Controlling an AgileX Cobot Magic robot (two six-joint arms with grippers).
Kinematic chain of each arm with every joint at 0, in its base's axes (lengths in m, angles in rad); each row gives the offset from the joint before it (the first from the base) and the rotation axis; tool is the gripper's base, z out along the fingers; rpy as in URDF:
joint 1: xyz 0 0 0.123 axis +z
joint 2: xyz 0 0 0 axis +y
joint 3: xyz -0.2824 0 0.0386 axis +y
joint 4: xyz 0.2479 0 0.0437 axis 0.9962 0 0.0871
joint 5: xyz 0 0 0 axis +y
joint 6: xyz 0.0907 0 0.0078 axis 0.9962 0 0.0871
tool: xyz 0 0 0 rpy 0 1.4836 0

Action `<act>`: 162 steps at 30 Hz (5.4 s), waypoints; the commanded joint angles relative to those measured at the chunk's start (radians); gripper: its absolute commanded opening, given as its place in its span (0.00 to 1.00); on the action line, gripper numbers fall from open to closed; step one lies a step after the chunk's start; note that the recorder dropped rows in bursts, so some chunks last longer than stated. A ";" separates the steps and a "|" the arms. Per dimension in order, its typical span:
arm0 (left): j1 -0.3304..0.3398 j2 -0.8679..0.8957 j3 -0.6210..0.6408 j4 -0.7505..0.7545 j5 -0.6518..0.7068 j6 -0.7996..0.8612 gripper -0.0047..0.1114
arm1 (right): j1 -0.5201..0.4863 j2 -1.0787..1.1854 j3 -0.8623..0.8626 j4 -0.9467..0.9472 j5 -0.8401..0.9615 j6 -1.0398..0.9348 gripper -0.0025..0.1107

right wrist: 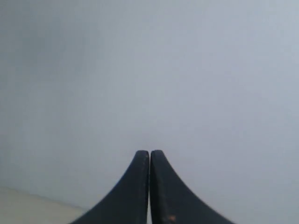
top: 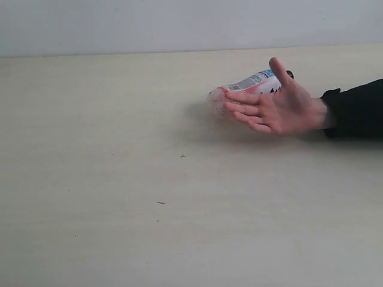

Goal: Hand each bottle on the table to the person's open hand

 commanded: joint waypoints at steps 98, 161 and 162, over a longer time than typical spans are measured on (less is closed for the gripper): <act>-0.005 -0.005 0.003 -0.003 -0.003 -0.004 0.06 | 0.001 2.363 -1.703 -0.037 0.979 -1.247 0.48; -0.005 -0.005 0.003 -0.003 -0.003 -0.004 0.06 | 0.022 1.999 -1.501 -0.004 1.230 0.006 0.02; -0.005 -0.005 0.003 -0.003 -0.003 -0.004 0.06 | 0.022 2.002 -1.501 -0.010 1.230 0.006 0.02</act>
